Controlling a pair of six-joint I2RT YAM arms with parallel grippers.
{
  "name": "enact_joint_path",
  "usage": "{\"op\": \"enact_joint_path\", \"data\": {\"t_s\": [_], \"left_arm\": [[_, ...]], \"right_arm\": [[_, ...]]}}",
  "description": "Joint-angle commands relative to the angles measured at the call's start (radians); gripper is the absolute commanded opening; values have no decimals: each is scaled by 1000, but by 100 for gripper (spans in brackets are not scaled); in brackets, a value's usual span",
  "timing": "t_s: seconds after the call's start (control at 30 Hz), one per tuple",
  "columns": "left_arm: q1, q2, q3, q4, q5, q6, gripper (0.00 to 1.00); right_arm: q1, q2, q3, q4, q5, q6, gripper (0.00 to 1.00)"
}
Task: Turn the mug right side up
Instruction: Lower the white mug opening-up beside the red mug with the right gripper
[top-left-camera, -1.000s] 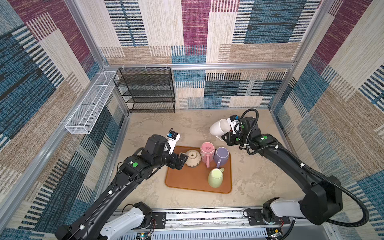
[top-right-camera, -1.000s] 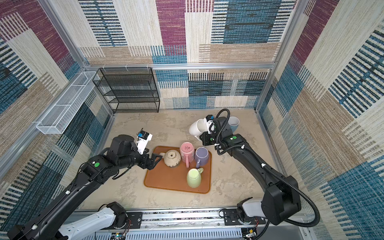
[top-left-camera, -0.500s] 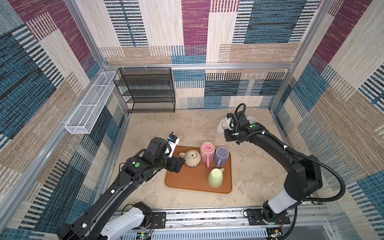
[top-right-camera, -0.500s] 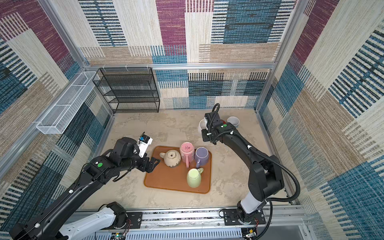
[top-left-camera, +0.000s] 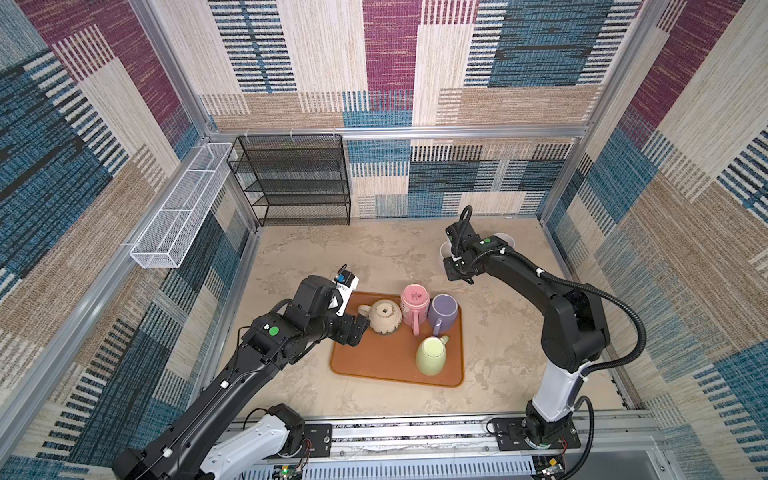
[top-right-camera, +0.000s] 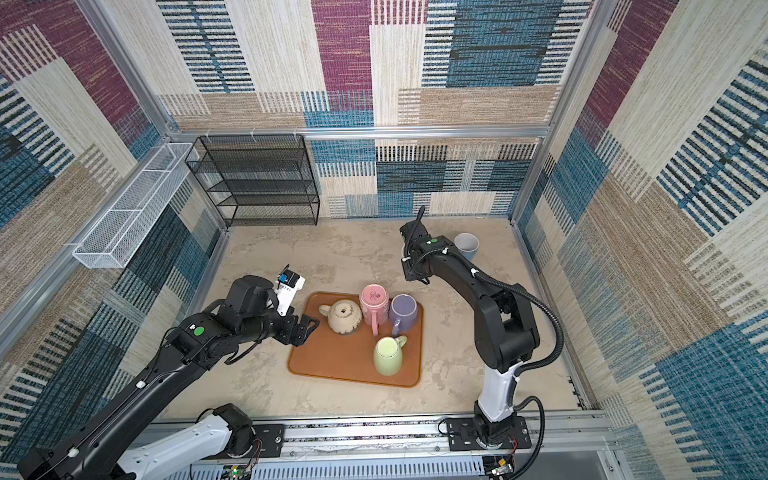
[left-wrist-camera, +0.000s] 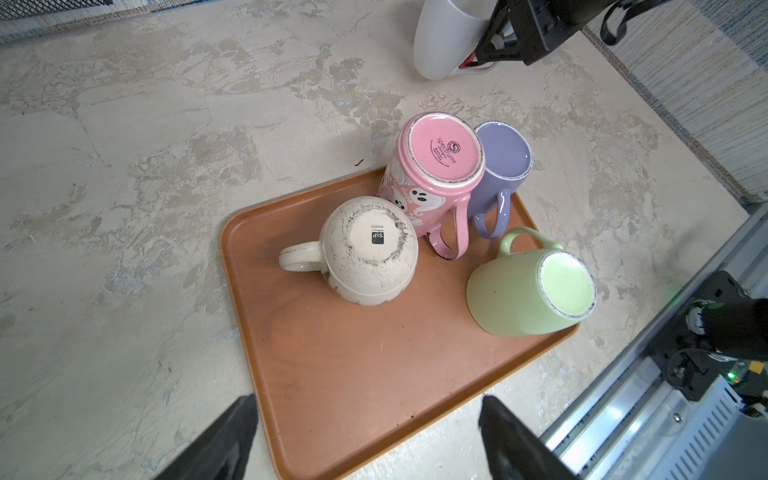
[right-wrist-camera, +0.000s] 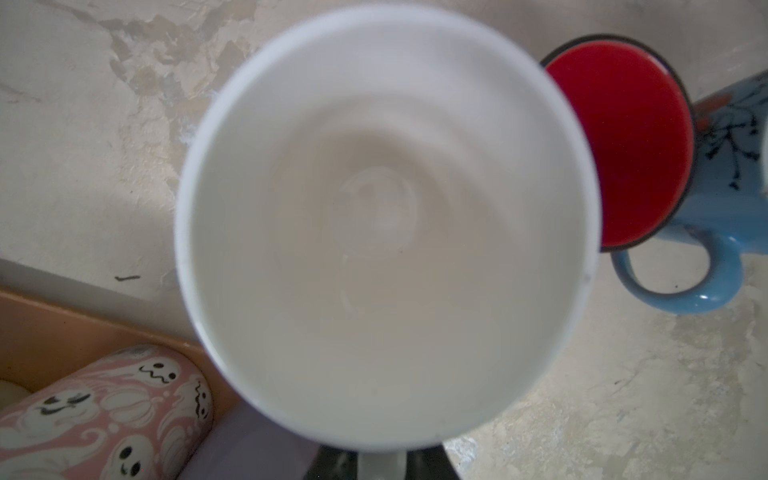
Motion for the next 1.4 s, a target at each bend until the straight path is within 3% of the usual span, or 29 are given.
{"op": "enact_joint_path", "data": {"t_s": [0.0,1.03,1.37], "left_arm": [[0,2,-4,-10,-3,28,88],[-2,6,-9,-10,-21,35,88],[-2,8,-10,-10,-27,37,89]], "right_arm": [[2,22,32,21,43,-11,0],[-36,173,161,-8,64,-26,2],[-36,194,180,-24,68,-31,14]]}}
